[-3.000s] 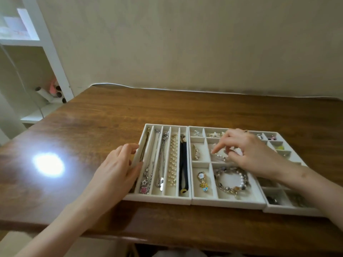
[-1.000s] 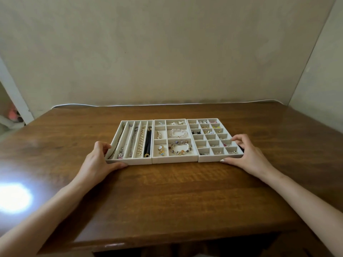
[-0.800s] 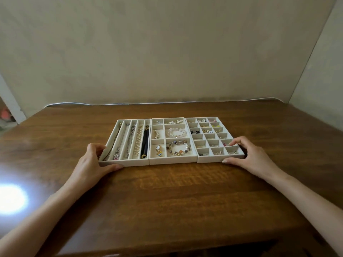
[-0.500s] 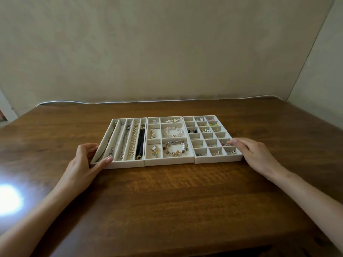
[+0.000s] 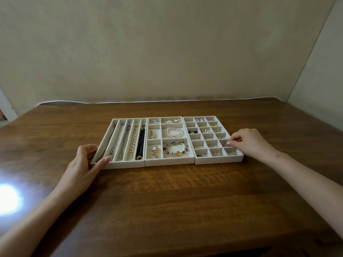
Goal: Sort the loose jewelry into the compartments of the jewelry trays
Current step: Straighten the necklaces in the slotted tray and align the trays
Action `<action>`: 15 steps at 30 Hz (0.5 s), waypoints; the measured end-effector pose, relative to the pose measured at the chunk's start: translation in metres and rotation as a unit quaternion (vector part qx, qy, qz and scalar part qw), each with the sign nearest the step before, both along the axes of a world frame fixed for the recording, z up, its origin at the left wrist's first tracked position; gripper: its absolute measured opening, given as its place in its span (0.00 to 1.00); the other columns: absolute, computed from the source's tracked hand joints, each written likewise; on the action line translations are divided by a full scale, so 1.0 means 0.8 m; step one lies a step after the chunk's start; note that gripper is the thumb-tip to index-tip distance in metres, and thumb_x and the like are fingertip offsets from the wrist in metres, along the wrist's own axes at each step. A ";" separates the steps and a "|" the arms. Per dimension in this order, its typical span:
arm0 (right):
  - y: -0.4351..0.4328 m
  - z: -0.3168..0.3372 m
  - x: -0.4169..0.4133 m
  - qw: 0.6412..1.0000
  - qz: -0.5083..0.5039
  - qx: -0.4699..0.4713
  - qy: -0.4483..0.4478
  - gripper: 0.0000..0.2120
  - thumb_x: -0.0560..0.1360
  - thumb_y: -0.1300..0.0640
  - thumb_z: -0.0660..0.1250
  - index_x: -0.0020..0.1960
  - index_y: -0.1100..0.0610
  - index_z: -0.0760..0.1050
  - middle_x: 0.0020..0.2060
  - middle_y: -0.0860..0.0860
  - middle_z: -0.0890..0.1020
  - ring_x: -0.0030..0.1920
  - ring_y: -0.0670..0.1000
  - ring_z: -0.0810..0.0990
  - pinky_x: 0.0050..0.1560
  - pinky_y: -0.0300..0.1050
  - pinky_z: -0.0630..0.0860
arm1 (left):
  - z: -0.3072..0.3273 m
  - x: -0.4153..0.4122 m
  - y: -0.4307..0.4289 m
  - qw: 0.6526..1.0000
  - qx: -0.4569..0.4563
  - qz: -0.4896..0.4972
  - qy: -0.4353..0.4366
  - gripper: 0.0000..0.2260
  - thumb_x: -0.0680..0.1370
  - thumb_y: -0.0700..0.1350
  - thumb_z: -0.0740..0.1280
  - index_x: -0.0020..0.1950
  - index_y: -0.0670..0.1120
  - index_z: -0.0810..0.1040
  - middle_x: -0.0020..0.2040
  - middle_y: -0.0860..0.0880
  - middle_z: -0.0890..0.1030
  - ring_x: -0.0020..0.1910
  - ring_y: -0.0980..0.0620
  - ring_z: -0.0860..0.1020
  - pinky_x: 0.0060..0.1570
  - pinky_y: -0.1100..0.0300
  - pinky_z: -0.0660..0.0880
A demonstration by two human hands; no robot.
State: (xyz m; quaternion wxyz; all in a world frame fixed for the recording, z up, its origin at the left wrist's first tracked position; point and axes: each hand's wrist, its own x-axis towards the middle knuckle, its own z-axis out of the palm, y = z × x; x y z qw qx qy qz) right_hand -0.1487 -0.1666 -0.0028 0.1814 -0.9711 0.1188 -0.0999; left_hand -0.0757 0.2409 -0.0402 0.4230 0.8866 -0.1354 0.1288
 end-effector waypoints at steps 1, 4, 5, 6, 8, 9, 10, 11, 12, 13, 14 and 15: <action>0.001 0.003 0.004 1.000 -0.002 -0.007 0.008 0.07 0.75 0.57 0.68 0.50 0.57 0.82 0.47 0.49 0.81 0.43 0.48 0.78 0.43 0.40 0.73 | 0.000 0.000 0.000 1.000 0.002 -0.001 0.003 0.23 0.73 0.47 0.68 0.65 0.42 0.66 0.63 0.43 0.75 0.55 0.54 0.72 0.55 0.60 0.69; 0.002 0.009 0.013 0.999 -0.005 -0.022 0.027 0.05 0.73 0.58 0.71 0.47 0.56 0.82 0.48 0.51 0.82 0.43 0.45 0.75 0.45 0.40 0.71 | -0.001 0.001 0.001 1.000 0.009 -0.004 0.009 0.23 0.73 0.48 0.67 0.65 0.42 0.66 0.64 0.43 0.74 0.55 0.54 0.72 0.55 0.60 0.69; 0.002 0.010 0.014 0.999 -0.006 -0.026 0.030 0.04 0.72 0.58 0.71 0.46 0.56 0.82 0.47 0.51 0.82 0.43 0.45 0.76 0.45 0.40 0.72 | -0.001 0.001 0.002 1.000 0.009 -0.006 0.010 0.23 0.73 0.48 0.67 0.65 0.43 0.66 0.64 0.43 0.74 0.55 0.54 0.72 0.55 0.60 0.69; 0.002 0.010 0.015 0.999 -0.007 -0.031 0.031 0.03 0.72 0.58 0.71 0.46 0.55 0.82 0.46 0.50 0.82 0.44 0.45 0.76 0.44 0.41 0.72 | -0.001 0.001 0.002 1.000 0.009 -0.007 0.011 0.23 0.73 0.48 0.67 0.65 0.43 0.66 0.64 0.43 0.74 0.55 0.54 0.72 0.55 0.60 0.69; 0.000 0.009 0.016 0.999 -0.013 -0.041 0.030 0.02 0.72 0.57 0.71 0.45 0.52 0.82 0.45 0.49 0.82 0.44 0.45 0.77 0.42 0.41 0.73 | 0.000 0.000 0.002 1.000 0.013 -0.009 0.011 0.24 0.73 0.48 0.68 0.65 0.42 0.65 0.64 0.43 0.74 0.55 0.54 0.72 0.55 0.60 0.69; 0.000 0.008 0.016 0.998 -0.017 -0.044 0.031 0.02 0.72 0.56 0.71 0.44 0.51 0.81 0.45 0.49 0.82 0.44 0.45 0.77 0.41 0.40 0.73 | 0.000 0.000 0.002 1.000 0.015 -0.010 0.011 0.24 0.73 0.48 0.68 0.66 0.42 0.65 0.64 0.43 0.74 0.55 0.55 0.72 0.55 0.60 0.69; -0.001 0.007 0.016 0.998 -0.019 -0.043 0.031 0.02 0.72 0.55 0.71 0.45 0.51 0.81 0.45 0.48 0.82 0.45 0.46 0.77 0.40 0.40 0.73 | 0.000 0.000 0.002 1.000 0.017 -0.011 0.012 0.24 0.73 0.48 0.68 0.66 0.42 0.65 0.64 0.43 0.74 0.55 0.55 0.71 0.55 0.60 0.69; -0.002 0.007 0.016 0.999 -0.020 -0.037 0.031 0.02 0.72 0.55 0.71 0.45 0.50 0.81 0.45 0.48 0.82 0.46 0.46 0.77 0.40 0.41 0.73 | 0.000 0.000 0.002 1.000 0.018 -0.012 0.014 0.24 0.73 0.48 0.68 0.66 0.42 0.65 0.64 0.42 0.74 0.55 0.55 0.71 0.54 0.61 0.69; -0.004 0.008 0.015 0.999 -0.020 -0.024 0.031 0.02 0.72 0.55 0.71 0.45 0.50 0.81 0.45 0.48 0.82 0.46 0.46 0.77 0.41 0.41 0.73 | 0.000 0.001 0.002 1.000 0.019 -0.014 0.015 0.25 0.73 0.47 0.68 0.66 0.42 0.65 0.64 0.42 0.73 0.55 0.55 0.71 0.54 0.61 0.69; -0.005 0.009 0.013 0.999 -0.021 -0.007 0.029 0.03 0.73 0.56 0.71 0.45 0.50 0.81 0.46 0.48 0.81 0.47 0.46 0.77 0.42 0.41 0.73 | 0.000 0.001 0.002 1.000 0.022 -0.016 0.016 0.25 0.72 0.47 0.69 0.66 0.42 0.65 0.65 0.42 0.73 0.55 0.55 0.71 0.54 0.60 0.69; -0.006 0.011 0.010 0.999 -0.022 0.009 0.021 0.03 0.73 0.57 0.70 0.45 0.50 0.80 0.46 0.49 0.81 0.47 0.46 0.77 0.43 0.42 0.74 | 0.000 0.001 0.002 0.999 0.024 -0.018 0.018 0.26 0.72 0.47 0.69 0.66 0.42 0.65 0.65 0.42 0.73 0.55 0.55 0.71 0.54 0.60 0.70; -0.008 0.012 0.007 0.999 -0.025 0.023 0.008 0.03 0.73 0.57 0.70 0.46 0.50 0.80 0.46 0.49 0.81 0.47 0.47 0.78 0.45 0.43 0.75 | 0.000 0.001 0.002 0.999 0.023 -0.019 0.020 0.27 0.71 0.47 0.70 0.66 0.42 0.65 0.65 0.43 0.73 0.56 0.55 0.71 0.55 0.59 0.70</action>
